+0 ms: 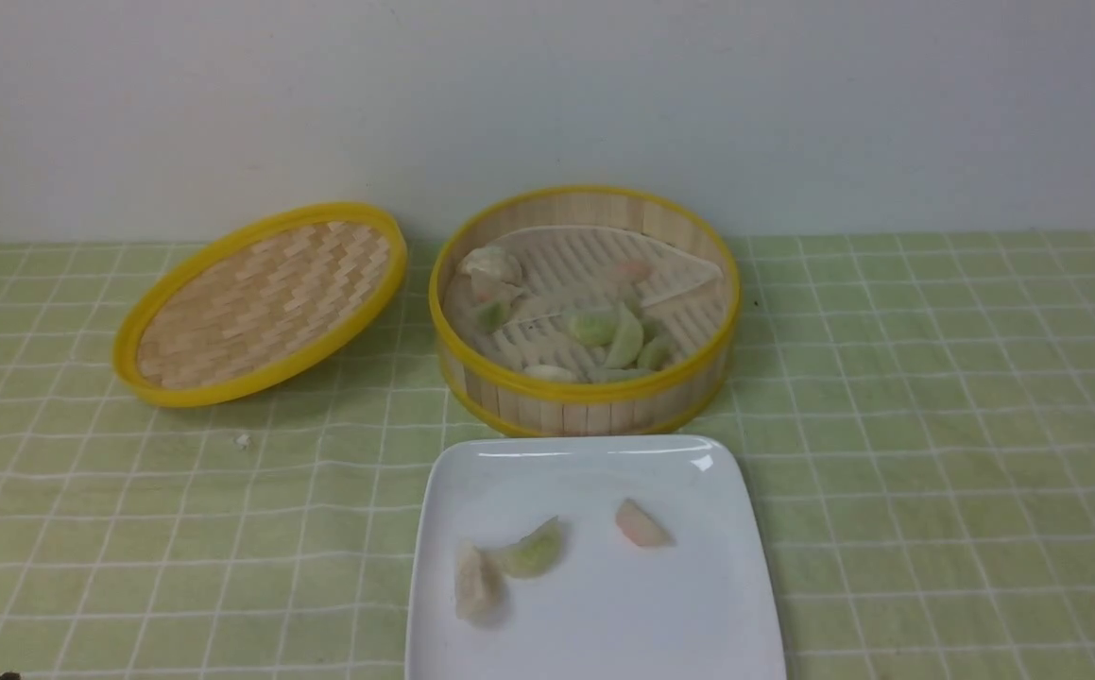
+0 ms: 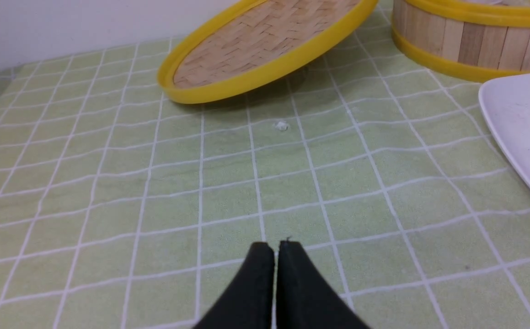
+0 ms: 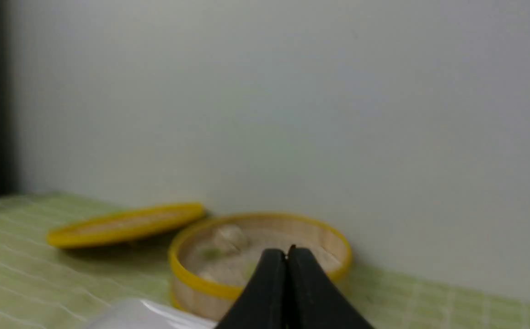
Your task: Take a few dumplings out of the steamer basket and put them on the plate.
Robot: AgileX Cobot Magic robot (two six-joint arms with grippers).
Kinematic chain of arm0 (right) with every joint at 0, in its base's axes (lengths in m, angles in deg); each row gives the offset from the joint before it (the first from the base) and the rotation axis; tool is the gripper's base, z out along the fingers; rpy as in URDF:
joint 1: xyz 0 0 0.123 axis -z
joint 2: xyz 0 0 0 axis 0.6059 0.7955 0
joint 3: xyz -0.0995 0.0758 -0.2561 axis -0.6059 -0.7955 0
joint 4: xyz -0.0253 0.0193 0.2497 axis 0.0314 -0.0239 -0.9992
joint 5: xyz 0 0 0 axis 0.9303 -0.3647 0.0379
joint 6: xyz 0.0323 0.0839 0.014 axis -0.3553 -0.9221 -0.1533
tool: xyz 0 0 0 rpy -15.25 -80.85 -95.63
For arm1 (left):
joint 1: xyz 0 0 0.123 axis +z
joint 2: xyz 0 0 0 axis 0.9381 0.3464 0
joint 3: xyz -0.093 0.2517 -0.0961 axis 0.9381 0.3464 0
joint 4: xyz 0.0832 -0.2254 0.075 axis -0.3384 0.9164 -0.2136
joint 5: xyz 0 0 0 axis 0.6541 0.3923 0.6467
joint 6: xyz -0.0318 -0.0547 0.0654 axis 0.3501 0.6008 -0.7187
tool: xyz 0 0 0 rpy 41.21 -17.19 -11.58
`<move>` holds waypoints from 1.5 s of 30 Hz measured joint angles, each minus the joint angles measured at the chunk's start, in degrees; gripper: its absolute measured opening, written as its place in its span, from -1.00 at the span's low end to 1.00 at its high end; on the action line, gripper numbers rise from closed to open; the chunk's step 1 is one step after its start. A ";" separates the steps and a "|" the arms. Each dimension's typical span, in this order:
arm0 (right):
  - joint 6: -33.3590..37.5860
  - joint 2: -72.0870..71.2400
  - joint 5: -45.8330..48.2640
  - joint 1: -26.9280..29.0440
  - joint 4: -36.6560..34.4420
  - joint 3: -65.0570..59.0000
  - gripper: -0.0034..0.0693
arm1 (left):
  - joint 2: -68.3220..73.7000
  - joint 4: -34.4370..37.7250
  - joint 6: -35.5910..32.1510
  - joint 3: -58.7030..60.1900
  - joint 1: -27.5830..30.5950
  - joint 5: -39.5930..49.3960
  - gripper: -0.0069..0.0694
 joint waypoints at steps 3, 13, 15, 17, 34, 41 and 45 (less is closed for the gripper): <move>-0.02 0.00 2.65 7.36 0.15 -4.52 -0.94 | 0.00 0.00 0.00 0.00 0.00 0.05 -0.83; 0.19 0.07 3.03 20.05 0.38 -12.26 -0.94 | 0.00 0.00 0.00 0.00 0.00 0.06 -0.83; 0.19 0.07 3.03 20.05 0.38 -12.26 -0.94 | 0.00 0.00 0.00 0.00 0.05 0.06 -0.83; 0.19 0.07 3.03 20.05 0.38 -12.26 -0.94 | 0.00 0.00 0.00 0.00 0.07 0.06 -0.83; 0.19 0.07 3.03 20.05 0.38 -12.26 -0.94 | 0.00 0.00 0.00 0.00 0.07 0.06 -0.83; 0.19 0.07 3.03 20.05 0.38 -12.26 -0.94 | 0.00 0.00 0.00 0.00 0.07 0.06 -0.83; 0.19 0.07 3.03 20.05 0.38 -12.26 -0.94 | 0.00 0.00 0.00 0.00 0.07 0.06 -0.83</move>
